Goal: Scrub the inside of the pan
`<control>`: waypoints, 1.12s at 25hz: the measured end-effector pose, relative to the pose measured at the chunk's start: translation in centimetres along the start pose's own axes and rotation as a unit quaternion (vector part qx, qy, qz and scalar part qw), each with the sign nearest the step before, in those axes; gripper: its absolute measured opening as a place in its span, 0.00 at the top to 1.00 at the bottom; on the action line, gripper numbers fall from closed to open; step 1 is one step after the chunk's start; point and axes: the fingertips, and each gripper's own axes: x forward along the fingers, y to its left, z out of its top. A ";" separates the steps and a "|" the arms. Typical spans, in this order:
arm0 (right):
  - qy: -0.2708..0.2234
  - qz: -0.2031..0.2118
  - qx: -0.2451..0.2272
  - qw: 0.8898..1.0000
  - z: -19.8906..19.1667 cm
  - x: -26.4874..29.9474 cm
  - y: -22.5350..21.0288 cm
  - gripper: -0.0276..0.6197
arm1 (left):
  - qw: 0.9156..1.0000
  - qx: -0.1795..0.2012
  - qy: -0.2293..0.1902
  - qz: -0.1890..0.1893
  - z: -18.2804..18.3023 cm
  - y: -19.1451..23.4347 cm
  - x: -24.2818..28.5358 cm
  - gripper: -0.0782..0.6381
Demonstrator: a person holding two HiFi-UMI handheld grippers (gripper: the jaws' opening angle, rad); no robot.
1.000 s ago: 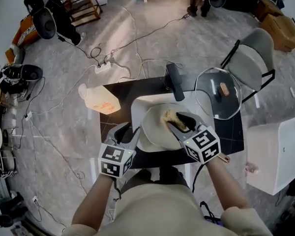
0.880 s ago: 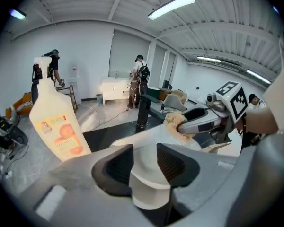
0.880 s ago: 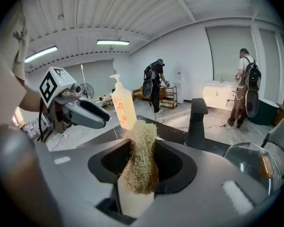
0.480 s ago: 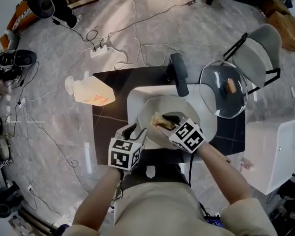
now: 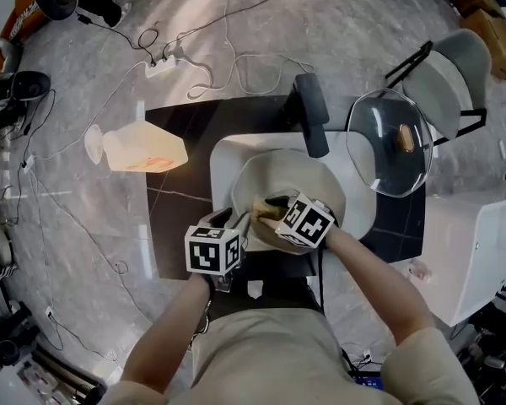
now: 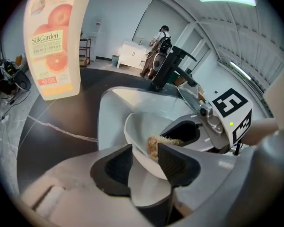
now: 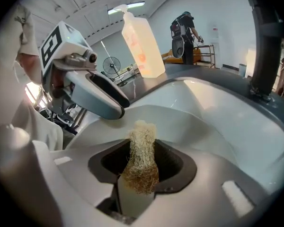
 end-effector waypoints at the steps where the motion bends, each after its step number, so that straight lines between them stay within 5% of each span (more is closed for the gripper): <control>1: 0.010 0.010 0.000 1.000 -0.4 0.4 0.1 0.70 | 1.000 -0.003 0.007 0.001 -0.1 0.1 0.3 0.66; 8: 0.062 0.062 -0.029 0.996 -2.5 3.4 0.9 0.70 | 0.999 -0.044 0.020 -0.003 -0.3 0.7 1.1 0.67; 13: 0.047 0.070 -0.015 0.996 -2.3 4.9 -0.4 0.70 | 0.997 -0.073 0.024 -0.009 -0.7 1.2 1.3 0.68; 21: -0.008 -0.011 -0.031 0.999 0.2 6.8 -5.9 0.70 | 0.997 -0.076 0.027 -0.018 -0.8 1.1 1.5 0.69; 28: 0.036 -0.140 -0.032 0.989 -1.6 5.4 -13.6 0.68 | 0.998 -0.059 0.021 -0.015 -0.7 1.2 1.5 0.68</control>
